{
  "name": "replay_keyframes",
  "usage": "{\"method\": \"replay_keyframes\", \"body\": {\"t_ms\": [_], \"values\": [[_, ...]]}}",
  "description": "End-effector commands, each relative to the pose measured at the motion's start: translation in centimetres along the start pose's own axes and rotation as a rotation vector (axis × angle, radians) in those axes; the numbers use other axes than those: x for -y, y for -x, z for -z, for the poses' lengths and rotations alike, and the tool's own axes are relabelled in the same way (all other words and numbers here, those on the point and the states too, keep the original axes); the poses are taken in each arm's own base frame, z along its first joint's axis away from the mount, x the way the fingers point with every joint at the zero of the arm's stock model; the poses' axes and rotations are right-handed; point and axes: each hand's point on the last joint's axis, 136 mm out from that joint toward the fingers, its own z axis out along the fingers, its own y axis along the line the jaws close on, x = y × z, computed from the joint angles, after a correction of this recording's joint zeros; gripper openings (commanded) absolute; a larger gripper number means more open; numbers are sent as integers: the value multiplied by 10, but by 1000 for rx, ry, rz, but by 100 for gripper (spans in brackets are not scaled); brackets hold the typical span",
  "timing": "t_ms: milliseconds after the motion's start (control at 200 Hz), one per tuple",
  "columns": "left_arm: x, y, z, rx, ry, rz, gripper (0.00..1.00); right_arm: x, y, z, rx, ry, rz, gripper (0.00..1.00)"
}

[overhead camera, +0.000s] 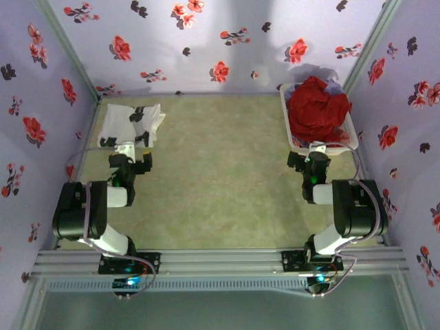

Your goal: Fold and stack the t-shirts

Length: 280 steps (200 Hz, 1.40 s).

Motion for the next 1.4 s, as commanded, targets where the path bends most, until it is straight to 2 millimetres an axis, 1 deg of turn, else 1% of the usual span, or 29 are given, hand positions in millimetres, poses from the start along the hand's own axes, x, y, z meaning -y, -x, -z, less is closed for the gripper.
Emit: {"method": "replay_keyframes", "body": {"t_ms": [0, 205, 335, 615, 675, 750, 820, 915, 970, 1050, 1140, 1160, 1215, 1300, 1355, 1370, 1395], "values": [[-1, 11, -1, 26, 7, -4, 99, 1, 16, -1, 50, -1, -3, 99], [0, 11, -1, 26, 6, -7, 99, 1, 17, -1, 51, 0, -2, 99], [4, 12, 0, 33, -4, -21, 99, 1, 16, -2, 47, 0, -2, 99], [2, 12, 0, 34, 7, -17, 99, 1, 16, -1, 50, 1, -2, 99], [1, 17, 4, 54, 11, -17, 99, 2, 19, 4, 68, -4, -5, 99], [1, 24, 15, 84, 13, -18, 99, 5, 24, 13, 107, -11, -19, 99], [-1, 30, 27, 109, 22, -6, 99, 0, 29, 21, 128, 19, -7, 99], [-3, 38, 36, 109, 25, 6, 99, -6, 38, 30, 87, 26, 35, 99], [-1, 42, 39, 100, 15, 10, 99, -4, 42, 37, 79, 6, 58, 100], [6, 47, 43, 83, -31, 12, 99, 3, 47, 47, 66, -34, 76, 99], [18, 54, 47, 69, -81, 14, 99, 12, 47, 57, 41, -86, 96, 99], [21, 56, 49, 68, -96, 40, 99, 13, 48, 60, 38, -91, 98, 99], [37, 64, 55, 67, -140, 9, 99, 12, 53, 69, 43, -90, 94, 99], [56, 76, 64, 56, -182, -3, 99, 14, 57, 84, 35, -94, 56, 99], [75, 90, 73, 52, -226, -34, 99, 13, 66, 96, 27, -95, 20, 99], [80, 93, 75, 44, -239, -37, 99, 14, 65, 99, 10, -103, 4, 99], [90, 99, 79, 33, -264, -34, 99, 16, 69, 105, -6, -115, -35, 99]]}}
